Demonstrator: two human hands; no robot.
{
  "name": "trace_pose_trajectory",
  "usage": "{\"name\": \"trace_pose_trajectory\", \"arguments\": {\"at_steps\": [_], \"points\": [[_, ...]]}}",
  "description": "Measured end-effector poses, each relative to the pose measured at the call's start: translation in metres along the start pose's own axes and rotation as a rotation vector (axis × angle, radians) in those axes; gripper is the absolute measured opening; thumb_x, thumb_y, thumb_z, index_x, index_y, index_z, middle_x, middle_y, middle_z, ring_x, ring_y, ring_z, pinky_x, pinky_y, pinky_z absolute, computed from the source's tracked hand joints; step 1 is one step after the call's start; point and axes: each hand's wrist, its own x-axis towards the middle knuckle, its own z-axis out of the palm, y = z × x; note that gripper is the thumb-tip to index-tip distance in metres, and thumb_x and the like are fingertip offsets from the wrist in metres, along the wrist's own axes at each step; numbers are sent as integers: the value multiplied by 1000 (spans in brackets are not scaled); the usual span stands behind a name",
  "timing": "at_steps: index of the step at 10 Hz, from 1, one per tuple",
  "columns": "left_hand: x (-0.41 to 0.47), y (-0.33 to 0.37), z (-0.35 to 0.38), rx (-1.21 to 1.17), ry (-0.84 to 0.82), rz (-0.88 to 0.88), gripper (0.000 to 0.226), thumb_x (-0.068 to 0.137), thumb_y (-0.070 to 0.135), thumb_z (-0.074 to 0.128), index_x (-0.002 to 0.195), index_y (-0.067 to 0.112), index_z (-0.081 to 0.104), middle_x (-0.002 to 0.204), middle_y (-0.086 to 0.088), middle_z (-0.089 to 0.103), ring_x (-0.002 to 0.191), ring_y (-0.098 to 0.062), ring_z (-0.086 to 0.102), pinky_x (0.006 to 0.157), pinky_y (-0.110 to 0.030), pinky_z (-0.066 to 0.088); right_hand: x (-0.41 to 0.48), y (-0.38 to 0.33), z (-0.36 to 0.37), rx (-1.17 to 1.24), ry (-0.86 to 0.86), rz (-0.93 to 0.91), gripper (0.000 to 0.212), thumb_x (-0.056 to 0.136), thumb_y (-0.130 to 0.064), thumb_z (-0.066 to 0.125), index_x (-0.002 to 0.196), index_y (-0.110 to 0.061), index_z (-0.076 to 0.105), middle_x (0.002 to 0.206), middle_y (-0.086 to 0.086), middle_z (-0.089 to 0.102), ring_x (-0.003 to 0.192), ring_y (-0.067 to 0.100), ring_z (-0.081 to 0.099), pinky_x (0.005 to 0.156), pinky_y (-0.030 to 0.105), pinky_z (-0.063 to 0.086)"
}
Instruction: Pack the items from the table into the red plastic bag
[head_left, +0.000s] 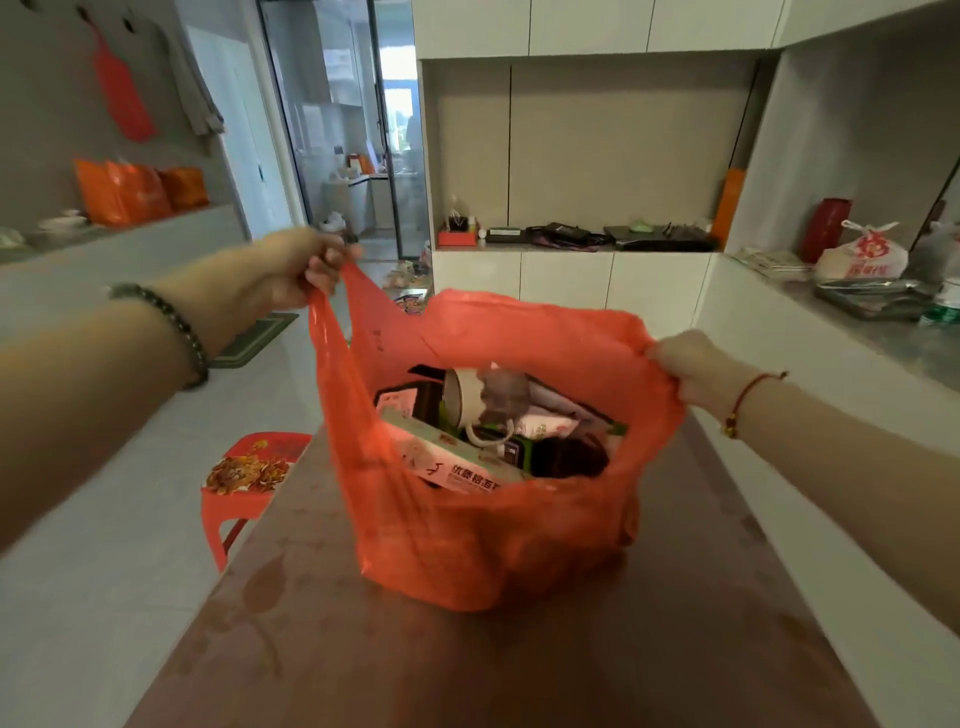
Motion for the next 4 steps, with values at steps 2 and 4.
{"name": "trace_pose_trajectory", "arguments": {"at_steps": [2,4], "points": [[21,-17,8,-78,10,56,31,98,15,32,74,17,50,32,9,40,22,-3,30,28,-9,26,17,2,7,-16,-8,-2,9,85,4,47,80,4,53,68,13,51,58,22,49,53,32,42],[18,-40,11,54,-26,58,26,98,20,35,80,18,53,35,9,43,25,-3,33,28,-11,30,-5,-7,-7,-201,-85,-122,28,88,1,52,115,4,57,99,19,61,79,24,54,83,43,53]]}}
